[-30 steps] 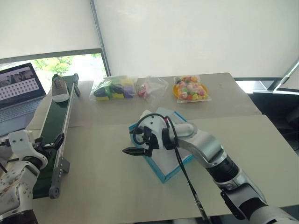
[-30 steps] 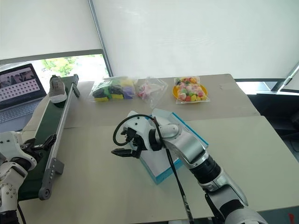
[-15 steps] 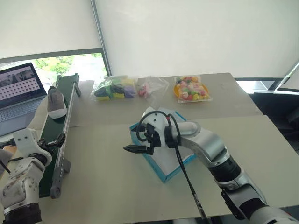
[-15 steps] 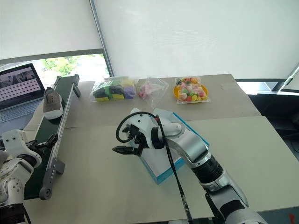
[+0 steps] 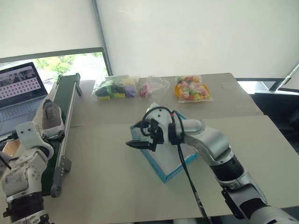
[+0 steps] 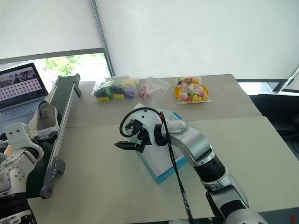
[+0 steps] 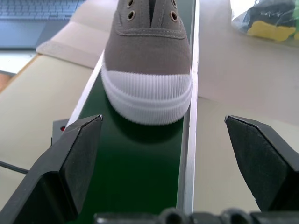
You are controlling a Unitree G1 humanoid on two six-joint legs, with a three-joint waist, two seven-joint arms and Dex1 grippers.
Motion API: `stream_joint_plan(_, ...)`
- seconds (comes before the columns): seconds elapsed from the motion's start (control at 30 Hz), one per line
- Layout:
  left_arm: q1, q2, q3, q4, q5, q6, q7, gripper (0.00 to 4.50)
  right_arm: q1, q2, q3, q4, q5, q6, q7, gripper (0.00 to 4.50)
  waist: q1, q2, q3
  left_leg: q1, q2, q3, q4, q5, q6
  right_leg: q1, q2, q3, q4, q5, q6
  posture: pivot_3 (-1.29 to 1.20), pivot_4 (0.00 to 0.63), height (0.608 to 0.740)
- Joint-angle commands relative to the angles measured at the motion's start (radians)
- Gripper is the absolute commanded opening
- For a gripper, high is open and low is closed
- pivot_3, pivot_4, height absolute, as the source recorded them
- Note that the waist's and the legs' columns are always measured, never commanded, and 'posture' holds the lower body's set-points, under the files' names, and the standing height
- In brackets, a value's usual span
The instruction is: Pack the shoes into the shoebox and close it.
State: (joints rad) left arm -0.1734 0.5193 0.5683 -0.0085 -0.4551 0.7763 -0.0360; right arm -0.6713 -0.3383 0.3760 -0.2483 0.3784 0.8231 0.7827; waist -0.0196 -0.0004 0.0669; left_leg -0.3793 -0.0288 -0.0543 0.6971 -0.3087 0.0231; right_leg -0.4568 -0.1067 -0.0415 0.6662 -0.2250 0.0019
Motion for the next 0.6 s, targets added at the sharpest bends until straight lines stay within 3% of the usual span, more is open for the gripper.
stream_joint_plan(0.03, -0.028, -0.015, 0.023, 0.031, 0.014, 0.048, 0.056, 4.5, -0.023, 0.0, -0.044, -0.052, 0.028, 0.014, 0.001, 4.44, 0.002, 0.0, 0.0, 0.0, 0.0, -0.001, 0.0, 0.0, 0.0, 0.0, 0.0, 0.0, 0.0, 0.0, 0.0, 0.0, 0.15, 0.64)
stream_joint_plan(0.3, -0.053, -0.075, 0.008, 0.023, 0.016, 0.099, 0.102, 4.5, -0.039, -0.002, -0.077, -0.061, 0.046, 0.023, -0.009, 4.44, 0.008, 0.0, 0.0, 0.002, -0.003, -0.002, -0.001, 0.003, -0.004, 0.001, -0.002, 0.0, 0.002, 0.0, 0.0, 0.0, 0.15, 0.64)
stream_joint_plan(0.43, -0.061, -0.086, 0.004, 0.007, 0.021, 0.08, 0.095, 3.48, -0.042, -0.004, -0.079, -0.055, 0.045, 0.023, -0.015, 4.5, 0.016, 0.0, 0.0, 0.001, -0.004, -0.004, -0.002, 0.004, -0.006, 0.002, -0.003, 0.0, 0.001, 0.0, 0.0, 0.0, 0.15, 0.64)
stream_joint_plan(0.6, -0.068, -0.086, 0.002, 0.001, 0.026, 0.064, 0.086, 2.86, -0.045, -0.006, -0.078, -0.048, 0.045, 0.023, -0.021, 4.5, 0.02, 0.0, 0.0, 0.001, -0.004, -0.006, -0.002, 0.005, -0.008, 0.003, -0.002, 0.0, 0.001, 0.0, 0.0, 0.0, 0.15, 0.64)
